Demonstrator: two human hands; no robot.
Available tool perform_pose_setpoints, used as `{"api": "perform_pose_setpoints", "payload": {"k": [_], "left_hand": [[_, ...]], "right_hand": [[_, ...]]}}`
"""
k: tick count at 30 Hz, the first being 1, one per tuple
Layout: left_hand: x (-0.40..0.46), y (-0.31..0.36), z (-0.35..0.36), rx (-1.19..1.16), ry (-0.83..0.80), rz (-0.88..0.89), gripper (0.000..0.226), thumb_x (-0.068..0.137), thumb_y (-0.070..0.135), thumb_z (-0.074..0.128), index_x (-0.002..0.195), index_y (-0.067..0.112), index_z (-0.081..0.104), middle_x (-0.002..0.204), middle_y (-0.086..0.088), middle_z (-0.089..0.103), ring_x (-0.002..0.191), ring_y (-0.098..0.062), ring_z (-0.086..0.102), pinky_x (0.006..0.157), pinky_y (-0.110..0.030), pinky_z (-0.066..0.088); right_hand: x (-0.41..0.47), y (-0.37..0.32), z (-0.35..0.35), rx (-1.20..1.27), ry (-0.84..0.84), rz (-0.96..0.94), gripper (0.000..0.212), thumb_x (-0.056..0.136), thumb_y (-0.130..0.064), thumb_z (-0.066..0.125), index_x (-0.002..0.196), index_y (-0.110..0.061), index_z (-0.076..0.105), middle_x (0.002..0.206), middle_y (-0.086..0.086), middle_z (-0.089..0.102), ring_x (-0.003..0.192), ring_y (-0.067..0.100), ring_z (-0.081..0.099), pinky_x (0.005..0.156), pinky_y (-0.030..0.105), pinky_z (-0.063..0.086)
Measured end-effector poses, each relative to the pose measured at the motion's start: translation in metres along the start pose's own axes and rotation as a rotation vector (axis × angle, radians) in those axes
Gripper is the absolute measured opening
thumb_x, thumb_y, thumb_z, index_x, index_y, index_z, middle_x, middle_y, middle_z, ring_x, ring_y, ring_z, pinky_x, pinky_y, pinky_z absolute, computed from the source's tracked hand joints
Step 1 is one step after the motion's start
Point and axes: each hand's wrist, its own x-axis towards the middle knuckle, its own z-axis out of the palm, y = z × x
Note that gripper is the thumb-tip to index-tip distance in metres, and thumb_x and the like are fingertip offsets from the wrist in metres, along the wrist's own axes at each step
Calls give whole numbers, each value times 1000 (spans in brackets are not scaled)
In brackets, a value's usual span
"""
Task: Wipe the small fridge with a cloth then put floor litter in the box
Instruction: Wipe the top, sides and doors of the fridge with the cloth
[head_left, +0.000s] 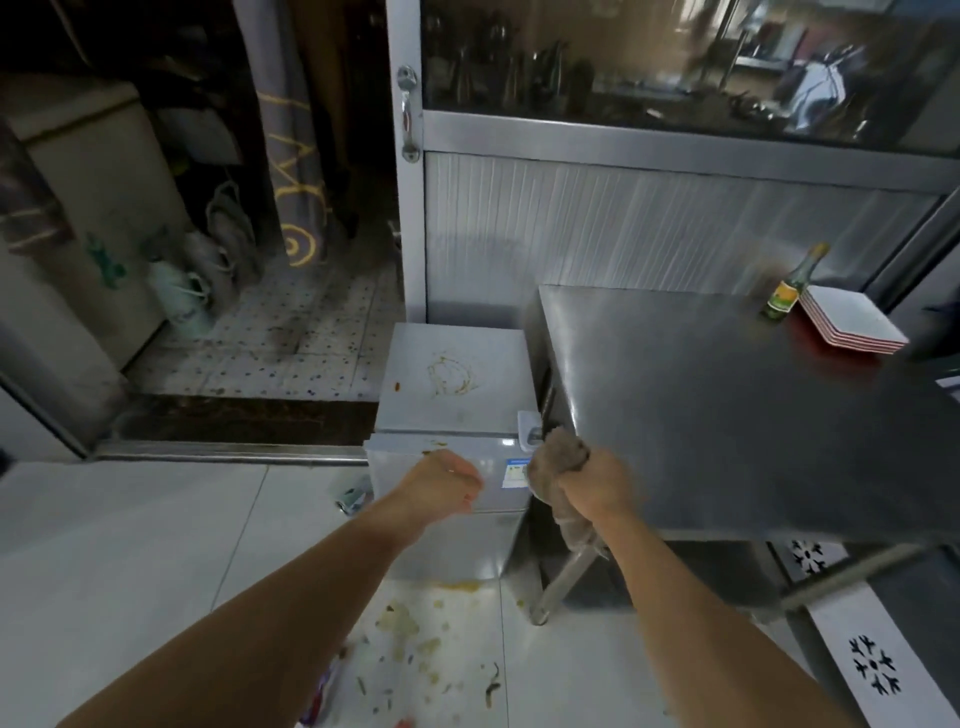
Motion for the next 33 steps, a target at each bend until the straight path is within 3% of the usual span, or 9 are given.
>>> {"api": "perform_pose_setpoints", "payload": {"k": [2, 6, 10, 14, 17, 20, 26, 28, 33], "left_hand": [[-14, -9, -28, 30, 49, 17, 10, 90, 6, 53, 85, 9, 60, 100, -13, 59, 78, -18, 58, 42, -7, 37], [-34, -35, -89, -36, 82, 24, 23, 90, 14, 57, 110, 3, 58, 113, -13, 58, 93, -20, 55, 61, -18, 44], [-53, -58, -139, -448, 54, -1, 51, 87, 27, 63, 128, 2, 48, 128, -11, 55, 115, -25, 52, 95, -32, 40], [-62, -74, -174, -727, 26, 13, 42, 86, 13, 62, 125, 1, 53, 118, -12, 62, 95, -22, 58, 76, -29, 46], [-55, -82, -191, -594, 215, 32, 51, 82, 0, 64, 129, 1, 45, 124, -14, 56, 105, -28, 57, 86, -36, 48], [-41, -88, -203, -567, 238, 67, 69, 78, -8, 65, 135, 17, 34, 121, -14, 50, 111, -34, 55, 94, -43, 48], [7, -80, -214, 137, 209, 214, 48, 73, -2, 69, 116, 19, 60, 113, -8, 59, 97, -21, 56, 83, -29, 52], [30, -72, -217, 346, 254, 244, 37, 75, 14, 73, 110, 19, 63, 110, -7, 62, 95, -20, 58, 82, -28, 52], [88, -49, -221, 539, 187, 253, 42, 80, 34, 69, 116, 16, 58, 115, -10, 59, 105, -26, 57, 82, -32, 49]], "right_hand": [[-20, -32, 2, 83, -40, -63, 8, 80, -15, 65, 87, -13, 61, 96, 10, 68, 86, 25, 62, 75, 31, 48], [-67, -106, 6, 453, -151, -75, 24, 76, -6, 73, 94, -18, 62, 89, -2, 65, 77, 11, 59, 65, 22, 47], [-110, -169, 22, 801, -210, -34, 33, 73, 4, 73, 103, -4, 65, 101, 13, 69, 92, 26, 66, 86, 37, 53], [-136, -199, 44, 884, -209, -22, 28, 74, 3, 73, 97, -9, 63, 102, 11, 68, 94, 24, 66, 82, 33, 54], [-135, -197, 60, 666, -70, -21, 60, 72, -3, 78, 123, -17, 49, 118, 6, 56, 108, 23, 57, 92, 37, 51], [-128, -189, 70, 584, -214, -90, 78, 71, 4, 76, 136, -26, 43, 123, -3, 44, 118, 19, 47, 94, 30, 48], [-83, -179, 88, 205, -139, -184, 22, 71, -5, 77, 85, -16, 64, 91, 3, 65, 89, 19, 62, 80, 31, 52], [-62, -179, 89, 256, -152, -157, 22, 68, -6, 77, 67, -17, 58, 79, -1, 59, 75, 13, 57, 66, 24, 45], [-10, -180, 97, 605, -322, -2, 23, 76, -2, 56, 62, -16, 45, 63, 3, 44, 62, 16, 42, 56, 29, 32]]}}
